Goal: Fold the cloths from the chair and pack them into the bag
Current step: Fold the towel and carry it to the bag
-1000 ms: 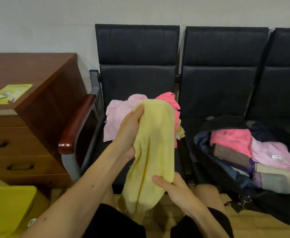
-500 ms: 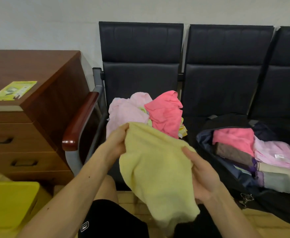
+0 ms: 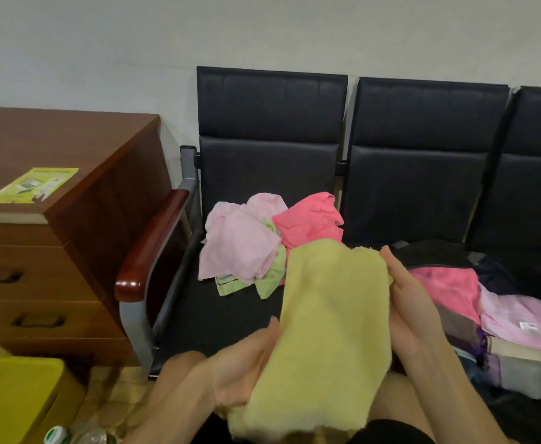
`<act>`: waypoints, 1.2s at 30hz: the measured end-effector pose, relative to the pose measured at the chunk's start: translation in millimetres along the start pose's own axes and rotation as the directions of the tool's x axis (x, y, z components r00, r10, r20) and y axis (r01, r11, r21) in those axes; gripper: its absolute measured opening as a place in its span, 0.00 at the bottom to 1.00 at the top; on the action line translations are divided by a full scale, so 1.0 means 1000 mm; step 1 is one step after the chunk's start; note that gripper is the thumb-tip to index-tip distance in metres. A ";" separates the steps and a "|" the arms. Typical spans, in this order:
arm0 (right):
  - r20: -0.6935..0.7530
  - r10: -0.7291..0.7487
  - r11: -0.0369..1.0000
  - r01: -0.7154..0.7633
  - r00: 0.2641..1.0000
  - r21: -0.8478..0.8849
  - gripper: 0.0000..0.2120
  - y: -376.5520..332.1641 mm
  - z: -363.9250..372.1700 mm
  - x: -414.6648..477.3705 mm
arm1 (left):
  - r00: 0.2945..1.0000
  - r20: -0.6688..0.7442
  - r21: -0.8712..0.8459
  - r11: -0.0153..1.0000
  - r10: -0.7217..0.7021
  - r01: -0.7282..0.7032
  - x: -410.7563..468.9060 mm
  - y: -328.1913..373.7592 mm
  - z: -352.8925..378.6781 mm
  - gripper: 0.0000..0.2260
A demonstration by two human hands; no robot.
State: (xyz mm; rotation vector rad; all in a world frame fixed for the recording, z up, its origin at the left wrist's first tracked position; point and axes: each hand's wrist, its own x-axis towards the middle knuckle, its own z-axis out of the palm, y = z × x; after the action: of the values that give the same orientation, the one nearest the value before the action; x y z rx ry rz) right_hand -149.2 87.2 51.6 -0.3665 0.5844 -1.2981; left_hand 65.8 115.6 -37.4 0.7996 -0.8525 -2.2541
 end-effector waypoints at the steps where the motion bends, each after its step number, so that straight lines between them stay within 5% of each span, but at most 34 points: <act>1: -0.028 -0.014 1.000 0.014 1.000 -0.003 0.27 0.001 -0.001 0.005 | 0.999 -0.026 0.028 0.999 0.021 -0.021 -0.001 0.004 -0.003 0.32; 7: 0.027 0.102 0.993 -0.100 0.994 -0.060 0.22 0.027 -0.002 0.000 | 0.975 -0.137 0.017 0.985 0.174 -0.173 -0.003 0.042 0.020 0.15; 10: 0.076 0.292 0.949 -0.279 0.953 -0.147 0.36 0.049 -0.011 -0.008 | 0.943 -0.246 -0.003 0.973 0.225 -0.233 0.003 0.055 0.029 0.16; 12: 0.029 0.329 0.926 -0.316 0.944 -0.208 0.35 0.057 -0.016 -0.014 | 0.929 -0.284 0.031 0.971 0.236 -0.237 0.005 0.060 0.035 0.15; 20: -0.047 0.111 0.760 -0.116 0.993 -0.639 0.10 0.054 -0.013 -0.024 | 0.891 -0.358 0.075 0.960 0.278 -0.270 0.004 0.056 0.032 0.13; 27: -0.041 -0.131 0.723 0.067 0.991 -0.687 0.10 0.060 -0.010 -0.023 | 0.921 -0.273 0.219 0.950 0.277 -0.221 -0.004 0.050 0.024 0.23; 31: 0.002 -0.301 0.557 0.178 0.954 -0.811 0.07 0.056 -0.012 -0.019 | 0.943 -0.230 0.286 0.943 0.240 -0.170 -0.004 0.044 0.016 0.32; 36: 0.037 -0.423 0.425 0.234 0.905 -0.874 0.08 0.051 -0.017 -0.018 | 0.910 -0.352 0.264 0.956 0.218 -0.127 -0.004 0.042 0.014 0.26</act>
State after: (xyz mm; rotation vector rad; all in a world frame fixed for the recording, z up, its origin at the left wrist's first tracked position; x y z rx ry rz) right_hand -121.6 118.4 12.7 -1.2830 1.4100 -1.3286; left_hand 71.7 97.8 3.3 1.1731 -0.9694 -1.7809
